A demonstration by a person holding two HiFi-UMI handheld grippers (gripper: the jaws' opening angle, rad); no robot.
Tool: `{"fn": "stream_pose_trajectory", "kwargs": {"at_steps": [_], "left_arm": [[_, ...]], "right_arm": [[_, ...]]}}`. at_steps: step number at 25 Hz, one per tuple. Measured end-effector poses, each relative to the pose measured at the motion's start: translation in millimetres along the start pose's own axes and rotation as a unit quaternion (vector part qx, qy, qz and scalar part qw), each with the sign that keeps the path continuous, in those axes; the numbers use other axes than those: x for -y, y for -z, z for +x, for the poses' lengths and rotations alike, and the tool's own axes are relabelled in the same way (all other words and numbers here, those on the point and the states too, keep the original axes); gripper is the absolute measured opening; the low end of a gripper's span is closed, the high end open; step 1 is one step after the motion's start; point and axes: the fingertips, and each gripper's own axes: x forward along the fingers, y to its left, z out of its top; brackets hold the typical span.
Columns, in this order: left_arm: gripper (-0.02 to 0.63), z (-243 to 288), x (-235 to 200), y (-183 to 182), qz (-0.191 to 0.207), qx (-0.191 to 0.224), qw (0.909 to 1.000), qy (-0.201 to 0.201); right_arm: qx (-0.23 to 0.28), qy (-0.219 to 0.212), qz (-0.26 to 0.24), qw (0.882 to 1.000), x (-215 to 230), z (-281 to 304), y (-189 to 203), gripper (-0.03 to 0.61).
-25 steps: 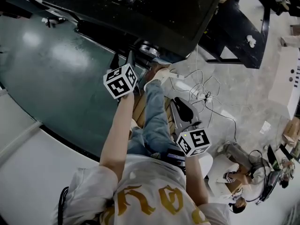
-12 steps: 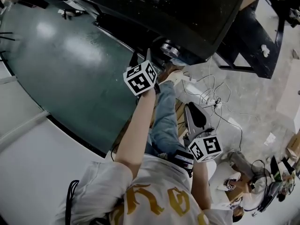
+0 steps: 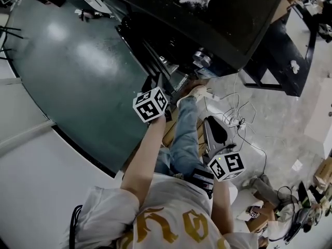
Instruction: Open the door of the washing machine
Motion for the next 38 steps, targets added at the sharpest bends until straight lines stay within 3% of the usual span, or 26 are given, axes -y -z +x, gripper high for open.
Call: {"fn": "stream_pose_trajectory", "kwargs": {"at_steps": [9,16,27,33,38], "left_arm": [[0.192,-32.8,-47.1,5.7,0.004,-0.011,0.9999,0.004],[0.181,-62.1,-99.6,2.5,0.007,-0.011,0.9998,-0.018],[0.171,-104.9,-205.2,-23.2,0.022,0.012,0.9947,-0.099],[0.167,-111.2,-260.1,-48.9,0.058,0.026,0.9878,-0.142],[0.169,-104.6,-288.5,-66.4,0.094,0.018,0.9857,-0.138]], "right_arm": [[-0.005,-0.032,-0.025,0.999,-41.6,7.1,3.9,0.049],[-0.003,-0.051,-0.042,0.998,-68.7,9.5,5.5,0.04],[-0.013,-0.059,-0.054,0.997,-79.2,15.2,13.7,0.029],[-0.023,-0.075,-0.063,0.995,-82.9,28.3,19.2,0.029],[-0.04,-0.074,-0.066,0.994,-80.8,30.1,30.6,0.025]]}}
